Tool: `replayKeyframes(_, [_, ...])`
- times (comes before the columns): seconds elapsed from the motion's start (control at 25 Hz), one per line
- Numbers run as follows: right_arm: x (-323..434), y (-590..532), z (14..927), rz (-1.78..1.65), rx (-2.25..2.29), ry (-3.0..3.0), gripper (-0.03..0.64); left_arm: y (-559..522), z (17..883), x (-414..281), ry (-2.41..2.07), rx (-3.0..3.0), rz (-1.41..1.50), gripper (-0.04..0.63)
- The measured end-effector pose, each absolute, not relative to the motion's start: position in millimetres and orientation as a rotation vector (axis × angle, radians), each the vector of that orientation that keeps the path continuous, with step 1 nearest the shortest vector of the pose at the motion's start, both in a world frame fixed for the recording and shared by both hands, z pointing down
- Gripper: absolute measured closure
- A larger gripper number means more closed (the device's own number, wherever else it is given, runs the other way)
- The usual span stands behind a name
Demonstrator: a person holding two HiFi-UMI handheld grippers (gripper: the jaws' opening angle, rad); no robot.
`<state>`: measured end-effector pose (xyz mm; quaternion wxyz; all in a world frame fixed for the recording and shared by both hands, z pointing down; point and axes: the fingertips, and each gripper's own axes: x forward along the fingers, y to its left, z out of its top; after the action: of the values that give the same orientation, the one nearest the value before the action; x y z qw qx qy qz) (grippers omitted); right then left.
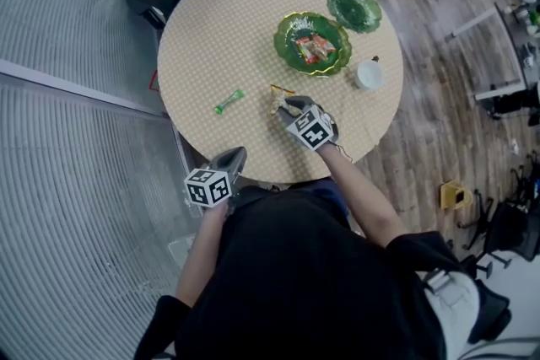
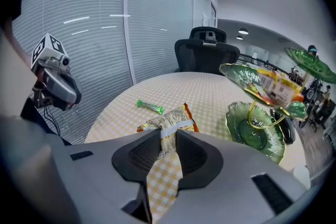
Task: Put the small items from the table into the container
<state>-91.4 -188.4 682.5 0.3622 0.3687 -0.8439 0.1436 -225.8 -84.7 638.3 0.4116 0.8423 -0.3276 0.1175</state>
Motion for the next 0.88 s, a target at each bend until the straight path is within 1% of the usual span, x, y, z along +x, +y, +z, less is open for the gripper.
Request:
replayKeyframes(0.44, [-68.6,-199.7,613.9,0.243,1.061,-2.241,0.509,-90.6,633.8,-199.6,-0.762,2.174,0.287,0.594])
replayKeyframes(0.88, [-49.3,-222.7,560.7,0.207,1.149,-2.41,0.509,-91.1,635.5,-181.8,-0.752,2.157,0.286,0.594])
